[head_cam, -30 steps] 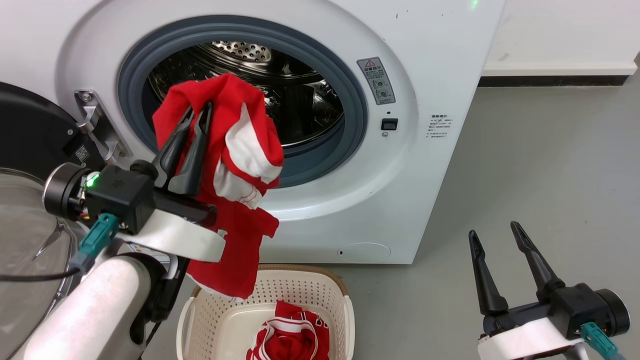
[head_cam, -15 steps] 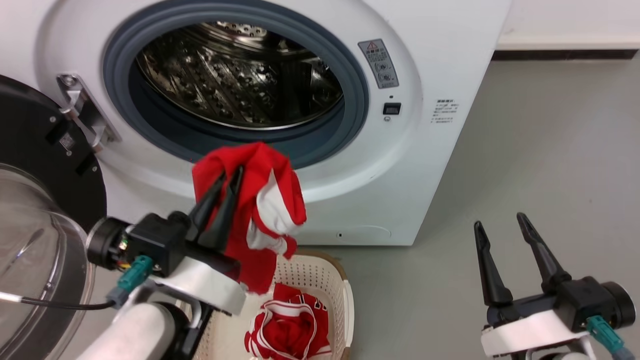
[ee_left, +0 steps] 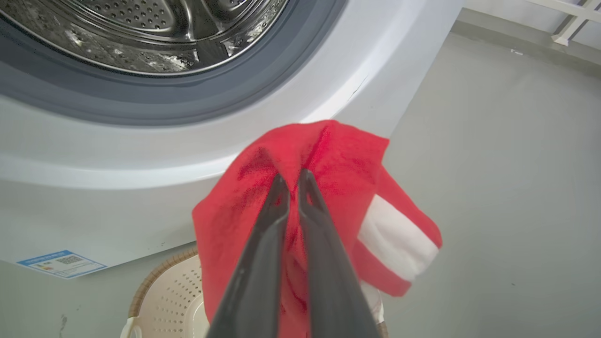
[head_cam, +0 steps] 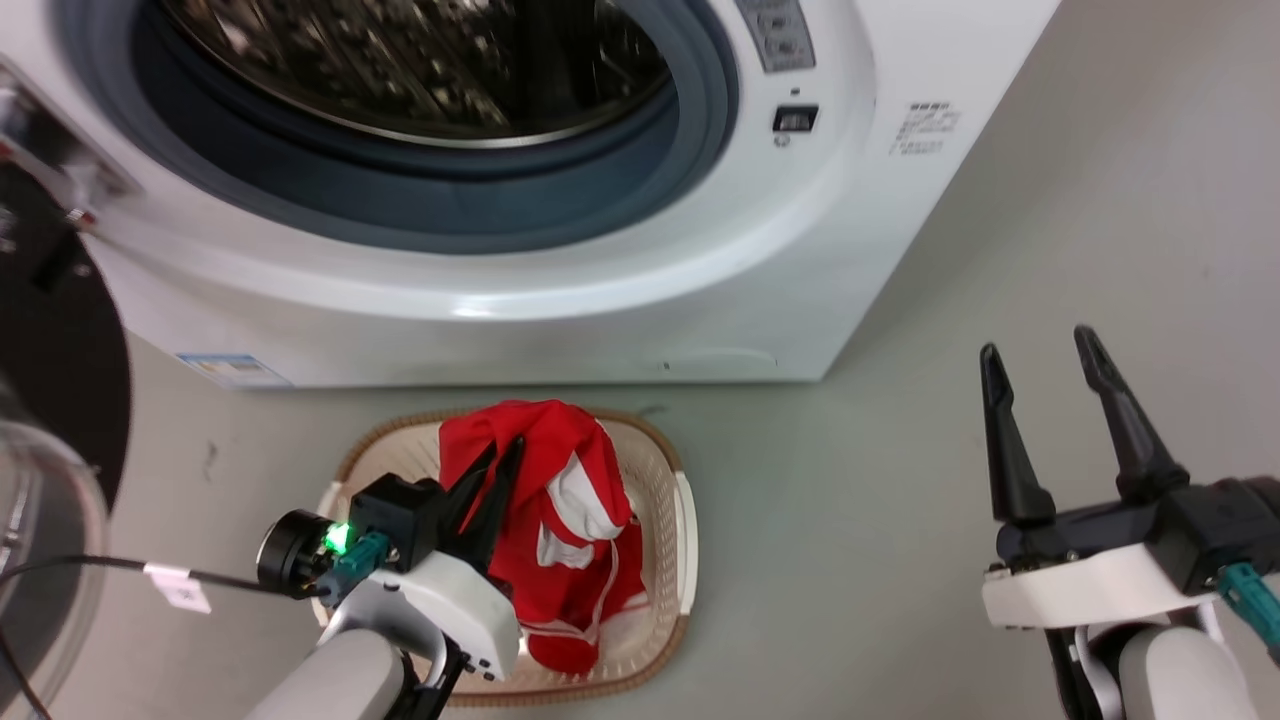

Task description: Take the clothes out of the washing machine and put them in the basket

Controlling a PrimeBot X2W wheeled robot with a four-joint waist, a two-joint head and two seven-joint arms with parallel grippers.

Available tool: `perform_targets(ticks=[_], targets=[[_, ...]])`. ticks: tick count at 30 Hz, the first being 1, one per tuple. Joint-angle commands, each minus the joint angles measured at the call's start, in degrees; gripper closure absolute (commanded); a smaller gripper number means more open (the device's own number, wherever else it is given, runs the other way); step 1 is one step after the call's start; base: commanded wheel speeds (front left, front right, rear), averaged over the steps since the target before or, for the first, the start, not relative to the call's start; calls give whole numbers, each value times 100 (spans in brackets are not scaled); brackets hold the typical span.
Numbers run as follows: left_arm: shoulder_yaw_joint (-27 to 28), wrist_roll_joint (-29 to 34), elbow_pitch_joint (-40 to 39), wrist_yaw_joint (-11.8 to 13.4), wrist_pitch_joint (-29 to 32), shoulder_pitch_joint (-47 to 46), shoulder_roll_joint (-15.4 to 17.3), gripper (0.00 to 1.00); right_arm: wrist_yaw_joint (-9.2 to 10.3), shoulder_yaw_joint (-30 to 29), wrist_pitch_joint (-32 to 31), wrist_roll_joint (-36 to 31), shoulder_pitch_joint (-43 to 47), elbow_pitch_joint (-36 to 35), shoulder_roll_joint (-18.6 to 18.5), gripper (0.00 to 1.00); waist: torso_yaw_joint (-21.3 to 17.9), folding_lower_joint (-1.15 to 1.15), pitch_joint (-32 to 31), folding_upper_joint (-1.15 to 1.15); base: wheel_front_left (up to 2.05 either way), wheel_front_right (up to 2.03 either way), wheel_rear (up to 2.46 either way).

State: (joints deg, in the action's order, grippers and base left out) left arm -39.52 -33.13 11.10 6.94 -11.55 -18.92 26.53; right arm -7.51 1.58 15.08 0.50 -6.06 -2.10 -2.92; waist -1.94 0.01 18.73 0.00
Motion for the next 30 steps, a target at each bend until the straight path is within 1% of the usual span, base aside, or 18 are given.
perform_targets(ticks=[1,7,11,13,17,23,27,30], targets=[[14,-49,116,-54,-61,-118,-66,100,4,-12,14,-7,-104,-36,8,0,-118,-1,344,0,0,0,0],[-2,-84,1434,-426,-205,-607,-381,100,4,-103,15,63,-394,-107,7,0,-343,-1,978,0,0,0,0],[-69,-5,2348,-659,-252,-1031,-548,100,4,-156,15,108,-566,-160,9,0,-440,-1,1377,0,0,0,0],[-76,-33,2774,-794,-270,-1257,-702,100,4,-181,14,120,-636,-192,7,0,-480,-1,1568,0,0,0,0],[-147,2,3727,-992,-244,-1691,-875,100,4,-202,15,159,-807,-264,8,0,-555,-1,1971,0,0,0,0],[-237,-9,4898,-1199,-169,-2305,-1154,100,4,-289,14,185,-1002,-354,7,0,-622,-1,2454,0,0,0,0],[-282,-38,5549,-1264,-17,-2627,-1247,100,4,-333,14,197,-1100,-397,8,0,-623,-1,2694,0,0,0,0],[-279,-74,5894,-1286,86,-2808,-1338,100,4,-347,14,208,-1151,-413,8,0,-622,-1,2825,0,0,0,0]])
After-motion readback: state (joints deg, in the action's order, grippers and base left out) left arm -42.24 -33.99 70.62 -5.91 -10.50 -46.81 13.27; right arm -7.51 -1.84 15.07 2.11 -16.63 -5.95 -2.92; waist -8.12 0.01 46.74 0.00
